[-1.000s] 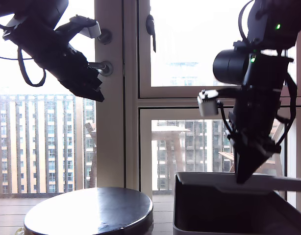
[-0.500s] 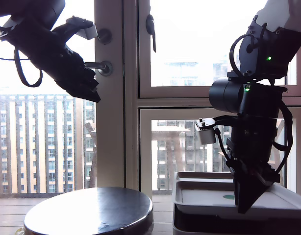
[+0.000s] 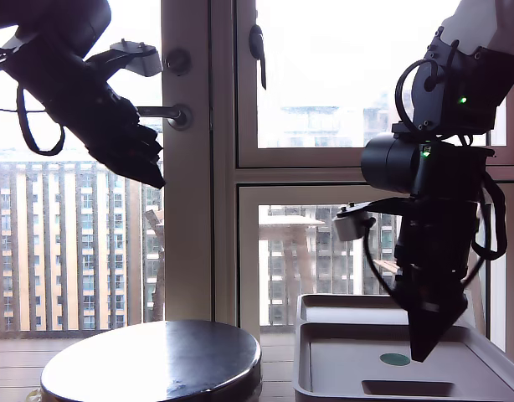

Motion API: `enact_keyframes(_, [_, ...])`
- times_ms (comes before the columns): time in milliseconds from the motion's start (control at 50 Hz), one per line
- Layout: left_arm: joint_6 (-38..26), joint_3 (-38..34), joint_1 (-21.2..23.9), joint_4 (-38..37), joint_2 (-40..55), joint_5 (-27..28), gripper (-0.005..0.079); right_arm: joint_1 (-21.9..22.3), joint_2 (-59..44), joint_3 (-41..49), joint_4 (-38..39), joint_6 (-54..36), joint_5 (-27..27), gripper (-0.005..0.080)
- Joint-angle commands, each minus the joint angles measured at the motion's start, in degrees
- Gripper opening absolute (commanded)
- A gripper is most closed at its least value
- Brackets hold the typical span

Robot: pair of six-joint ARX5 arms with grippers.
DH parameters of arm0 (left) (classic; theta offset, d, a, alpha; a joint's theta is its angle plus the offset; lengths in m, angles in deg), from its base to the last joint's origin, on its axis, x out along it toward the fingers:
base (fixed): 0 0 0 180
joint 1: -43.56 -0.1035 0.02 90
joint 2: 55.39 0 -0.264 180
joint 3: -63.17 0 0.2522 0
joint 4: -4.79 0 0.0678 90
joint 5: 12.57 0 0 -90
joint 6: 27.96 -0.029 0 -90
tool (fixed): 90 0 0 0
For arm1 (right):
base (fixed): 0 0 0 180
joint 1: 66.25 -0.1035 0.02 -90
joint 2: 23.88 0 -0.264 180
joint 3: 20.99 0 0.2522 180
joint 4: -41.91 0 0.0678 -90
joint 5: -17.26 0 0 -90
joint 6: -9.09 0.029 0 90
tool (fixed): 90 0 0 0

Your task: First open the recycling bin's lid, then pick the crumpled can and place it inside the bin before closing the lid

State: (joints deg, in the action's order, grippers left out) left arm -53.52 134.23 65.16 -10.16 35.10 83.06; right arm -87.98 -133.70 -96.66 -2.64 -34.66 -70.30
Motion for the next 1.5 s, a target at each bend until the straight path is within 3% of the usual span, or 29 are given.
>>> enact_keyframes(0, [1.92, -0.48, -1.03, -0.96, -3.28, 1.29, -0.0019, 0.26, 2.25, -0.57, 0.11, 5.53, 0.66, -0.0013])
enact_keyframes(180, [5.01, -0.48, -3.1, -8.68, -8.7, 4.85, -0.0019, 1.68, 3.67, -0.57, -2.73, 22.53, 1.99, -0.0013])
enact_keyframes(320, [8.72, -0.48, -4.9, -13.11, -12.24, 5.99, -0.0019, 4.24, 5.79, -0.57, -1.51, 29.24, 7.58, -0.0013])
enact_keyframes(540, [11.78, -0.74, -6.71, -17.49, -14.12, 6.64, -0.0019, 6.88, 15.26, -0.55, 3.76, 36.26, 5.64, -0.0013])
enact_keyframes(800, [14.73, -3.58, -7.26, -17.64, -17.53, 7.52, -0.0019, 8.41, 28.63, 0.59, 7.19, 37.81, -0.52, -0.0013])
enact_keyframes(1040, [16.48, -11.41, -8.76, -13.4, -25.03, 5.4, -0.0019, 9.18, 40.98, 7.08, 12.63, 37.94, -4.07, -0.0013])
enact_keyframes(1480, [20.57, -25.18, -19.8, -6.86, -41.64, 7.48, -0.0019, 12.15, 62.2, 24.94, 20.28, 39.5, -4.55, -0.0013])
